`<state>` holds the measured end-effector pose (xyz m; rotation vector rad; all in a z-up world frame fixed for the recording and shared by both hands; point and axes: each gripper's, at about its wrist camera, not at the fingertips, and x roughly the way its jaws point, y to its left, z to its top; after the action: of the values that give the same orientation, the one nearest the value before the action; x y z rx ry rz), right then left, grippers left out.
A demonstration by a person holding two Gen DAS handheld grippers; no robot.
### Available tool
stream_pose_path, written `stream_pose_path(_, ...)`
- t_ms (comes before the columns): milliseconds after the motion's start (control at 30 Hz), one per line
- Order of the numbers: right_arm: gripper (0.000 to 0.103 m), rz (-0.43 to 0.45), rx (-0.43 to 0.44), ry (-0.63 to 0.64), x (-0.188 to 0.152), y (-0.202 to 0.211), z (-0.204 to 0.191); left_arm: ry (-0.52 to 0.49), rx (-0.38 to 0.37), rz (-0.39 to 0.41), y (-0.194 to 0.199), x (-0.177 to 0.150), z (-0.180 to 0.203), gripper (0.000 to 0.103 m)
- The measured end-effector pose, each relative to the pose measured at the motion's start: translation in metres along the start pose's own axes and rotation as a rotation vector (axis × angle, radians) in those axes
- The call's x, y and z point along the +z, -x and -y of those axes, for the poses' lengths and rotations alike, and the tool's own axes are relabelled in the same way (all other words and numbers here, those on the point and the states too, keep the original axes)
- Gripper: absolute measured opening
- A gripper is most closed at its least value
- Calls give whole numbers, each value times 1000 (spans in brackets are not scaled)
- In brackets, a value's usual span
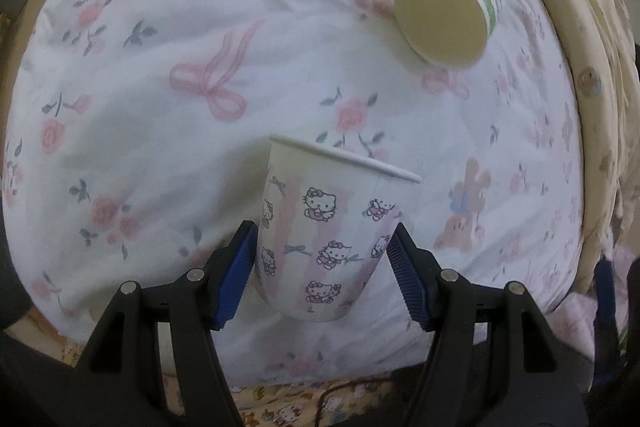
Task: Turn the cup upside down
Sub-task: 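Lift the Hello Kitty cup upright with the left gripper and lower it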
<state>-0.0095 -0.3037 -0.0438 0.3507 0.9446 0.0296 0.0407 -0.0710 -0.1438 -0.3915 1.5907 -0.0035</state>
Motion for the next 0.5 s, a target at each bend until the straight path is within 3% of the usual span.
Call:
stream_pose_path(367,102,-6,5,-20,-1,-3,1,4,31,26,-17,6,12,63)
stream_pose_path(433,102,-7,8,-22,0,-3,2,2,39,25,-19,5,14,69)
stream_pose_path(500,102,-6,9,-22,0,-3,2,-1,47,33,-19,5,15,84)
